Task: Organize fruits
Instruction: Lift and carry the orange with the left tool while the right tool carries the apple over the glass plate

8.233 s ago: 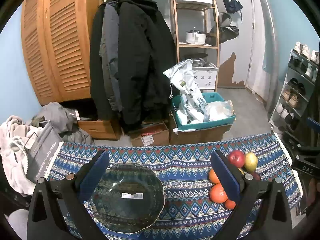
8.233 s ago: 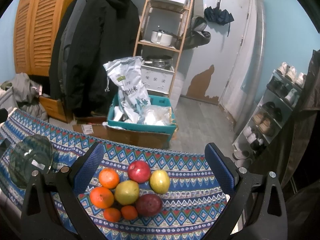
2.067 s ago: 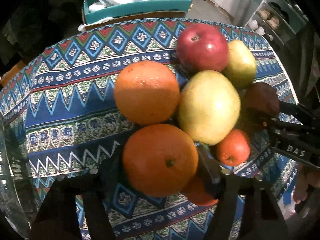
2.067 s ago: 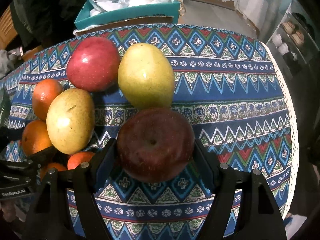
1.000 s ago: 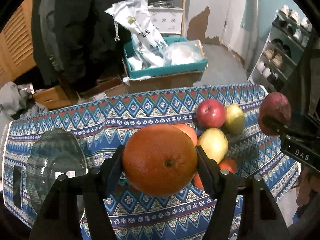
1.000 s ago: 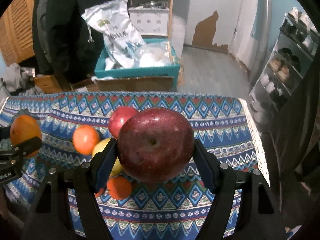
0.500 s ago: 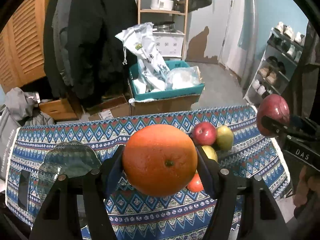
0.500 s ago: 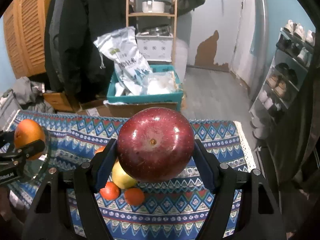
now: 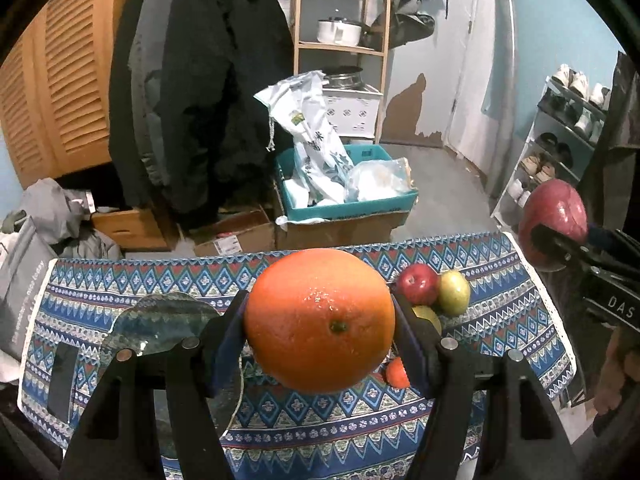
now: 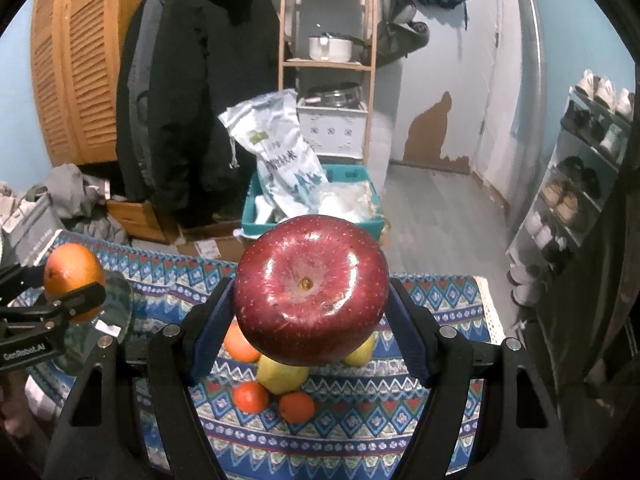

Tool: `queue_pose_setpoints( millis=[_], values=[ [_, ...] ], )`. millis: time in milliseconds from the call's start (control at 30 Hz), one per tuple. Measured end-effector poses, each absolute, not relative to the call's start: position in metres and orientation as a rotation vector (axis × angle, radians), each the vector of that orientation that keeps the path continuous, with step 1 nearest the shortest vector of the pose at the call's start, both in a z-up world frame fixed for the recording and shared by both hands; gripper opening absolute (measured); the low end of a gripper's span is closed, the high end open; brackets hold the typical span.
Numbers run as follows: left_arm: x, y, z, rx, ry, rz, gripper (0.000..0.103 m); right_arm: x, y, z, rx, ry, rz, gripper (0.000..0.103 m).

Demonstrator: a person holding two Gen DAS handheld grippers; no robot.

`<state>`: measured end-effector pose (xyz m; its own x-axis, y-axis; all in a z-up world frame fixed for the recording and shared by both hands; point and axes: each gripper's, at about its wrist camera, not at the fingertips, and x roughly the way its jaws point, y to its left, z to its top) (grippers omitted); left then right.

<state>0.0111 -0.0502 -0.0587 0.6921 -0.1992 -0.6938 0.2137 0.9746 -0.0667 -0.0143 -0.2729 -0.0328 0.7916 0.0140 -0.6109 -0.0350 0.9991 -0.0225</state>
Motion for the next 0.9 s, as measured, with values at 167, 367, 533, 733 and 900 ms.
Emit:
queue_pose_setpoints(
  millis=[167,367,533,733,900],
  values=[
    [0.01,-0.037,-0.056,0.003,0.769,-0.217,0.069,-0.012,-0.256,-0.026,-0.04,0.647,0.06,0.075],
    [0.011,-0.018,-0.055,-0.011,0.76,-0.185,0.07,-0.002,-0.232,-0.024,-0.048,0.65,0.103,0.075],
    [0.012,0.005,-0.058,-0.034,0.762,-0.141,0.07,0.009,-0.208,-0.023,-0.055,0.651,0.15,0.075],
    [0.014,0.032,-0.065,-0.063,0.779,-0.088,0.07,0.023,-0.175,-0.023,-0.067,0.659,0.21,0.075],
    [0.019,0.059,-0.075,-0.102,0.804,-0.045,0.069,0.033,-0.144,-0.027,-0.086,0.674,0.261,0.075]
  ],
)
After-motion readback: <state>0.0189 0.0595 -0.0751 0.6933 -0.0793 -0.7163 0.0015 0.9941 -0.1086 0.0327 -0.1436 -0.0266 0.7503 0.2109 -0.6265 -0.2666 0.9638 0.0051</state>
